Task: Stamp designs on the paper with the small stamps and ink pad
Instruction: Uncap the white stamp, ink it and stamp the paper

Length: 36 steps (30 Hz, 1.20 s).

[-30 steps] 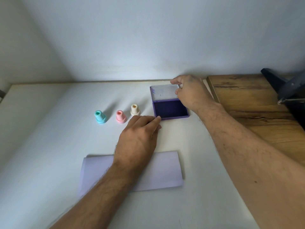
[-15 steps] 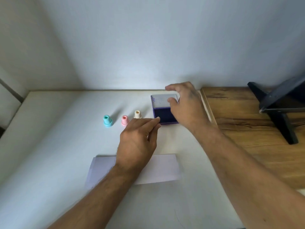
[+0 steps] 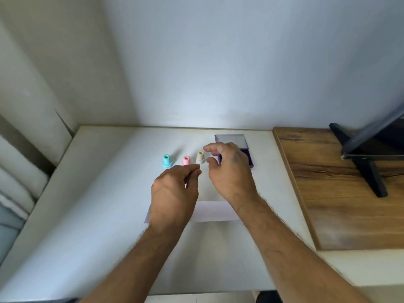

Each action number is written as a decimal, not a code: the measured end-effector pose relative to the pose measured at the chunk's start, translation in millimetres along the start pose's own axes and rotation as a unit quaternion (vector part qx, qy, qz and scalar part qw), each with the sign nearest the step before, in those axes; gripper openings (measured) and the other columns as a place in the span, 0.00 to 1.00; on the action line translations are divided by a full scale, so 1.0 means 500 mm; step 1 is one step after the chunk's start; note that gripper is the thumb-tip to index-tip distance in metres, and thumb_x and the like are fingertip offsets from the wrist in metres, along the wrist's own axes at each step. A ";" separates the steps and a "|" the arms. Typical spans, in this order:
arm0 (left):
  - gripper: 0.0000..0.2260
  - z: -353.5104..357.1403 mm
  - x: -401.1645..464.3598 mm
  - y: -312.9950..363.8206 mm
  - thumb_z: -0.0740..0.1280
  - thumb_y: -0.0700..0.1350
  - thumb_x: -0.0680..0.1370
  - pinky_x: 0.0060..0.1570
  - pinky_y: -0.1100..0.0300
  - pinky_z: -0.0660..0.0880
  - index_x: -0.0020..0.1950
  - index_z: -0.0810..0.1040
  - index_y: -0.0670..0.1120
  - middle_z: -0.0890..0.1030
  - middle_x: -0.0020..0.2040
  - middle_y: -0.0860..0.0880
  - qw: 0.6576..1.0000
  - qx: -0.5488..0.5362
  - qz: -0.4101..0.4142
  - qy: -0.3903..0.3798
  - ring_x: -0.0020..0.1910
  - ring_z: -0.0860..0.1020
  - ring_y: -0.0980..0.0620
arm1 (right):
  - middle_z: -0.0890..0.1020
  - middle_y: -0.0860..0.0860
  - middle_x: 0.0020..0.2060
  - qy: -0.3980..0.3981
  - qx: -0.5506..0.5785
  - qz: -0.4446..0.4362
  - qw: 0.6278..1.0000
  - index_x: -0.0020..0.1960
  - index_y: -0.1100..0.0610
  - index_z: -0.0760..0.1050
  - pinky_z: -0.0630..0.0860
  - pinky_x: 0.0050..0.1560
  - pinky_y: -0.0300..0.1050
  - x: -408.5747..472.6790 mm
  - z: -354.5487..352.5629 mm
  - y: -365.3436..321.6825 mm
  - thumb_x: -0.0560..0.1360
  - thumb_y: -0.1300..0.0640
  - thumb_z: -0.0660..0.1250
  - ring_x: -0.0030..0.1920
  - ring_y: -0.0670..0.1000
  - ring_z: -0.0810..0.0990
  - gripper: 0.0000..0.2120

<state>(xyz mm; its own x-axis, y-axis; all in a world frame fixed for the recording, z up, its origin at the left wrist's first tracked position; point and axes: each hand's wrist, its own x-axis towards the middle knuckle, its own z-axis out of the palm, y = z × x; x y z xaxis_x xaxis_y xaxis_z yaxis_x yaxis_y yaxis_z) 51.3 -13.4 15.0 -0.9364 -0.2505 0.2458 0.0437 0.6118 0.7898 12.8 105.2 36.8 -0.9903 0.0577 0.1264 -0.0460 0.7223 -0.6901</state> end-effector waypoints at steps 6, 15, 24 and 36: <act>0.07 -0.008 0.077 0.025 0.69 0.47 0.78 0.45 0.62 0.79 0.49 0.87 0.51 0.86 0.40 0.55 0.995 -0.037 -0.083 -0.029 0.42 0.83 0.54 | 0.78 0.52 0.55 0.003 -0.051 -0.036 0.998 0.62 0.51 0.77 0.78 0.51 0.43 0.024 0.028 0.024 0.77 0.59 0.66 0.54 0.50 0.79 0.14; 0.08 0.017 0.104 -0.026 0.68 0.50 0.78 0.32 0.75 0.70 0.48 0.87 0.51 0.86 0.42 0.59 0.987 -0.032 -0.151 -0.044 0.35 0.80 0.63 | 0.75 0.54 0.61 -0.047 -0.099 -0.020 0.994 0.69 0.51 0.73 0.74 0.53 0.43 0.081 0.071 0.040 0.79 0.52 0.65 0.57 0.53 0.78 0.19; 0.08 0.024 0.096 -0.043 0.68 0.50 0.77 0.23 0.76 0.63 0.48 0.87 0.52 0.81 0.31 0.58 0.983 -0.030 -0.167 -0.063 0.23 0.73 0.66 | 0.77 0.51 0.55 -0.053 -0.115 -0.016 0.992 0.61 0.50 0.78 0.75 0.49 0.44 0.086 0.086 0.060 0.77 0.51 0.66 0.53 0.52 0.78 0.13; 0.07 0.026 0.098 -0.037 0.68 0.51 0.78 0.27 0.75 0.66 0.47 0.87 0.53 0.83 0.37 0.62 0.985 -0.044 -0.162 -0.038 0.24 0.74 0.63 | 0.84 0.41 0.42 -0.001 0.101 0.102 0.990 0.52 0.49 0.82 0.75 0.40 0.31 0.098 0.063 0.053 0.71 0.50 0.74 0.41 0.39 0.80 0.11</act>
<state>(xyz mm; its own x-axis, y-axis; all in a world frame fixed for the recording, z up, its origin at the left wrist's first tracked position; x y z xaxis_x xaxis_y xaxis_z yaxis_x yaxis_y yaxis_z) 0.2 -27.3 5.1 -0.9293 -0.3632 -0.0672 -0.2349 0.4406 0.8664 -41.1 105.7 2.4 -0.9819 0.1866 -0.0313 0.1297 0.5428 -0.8298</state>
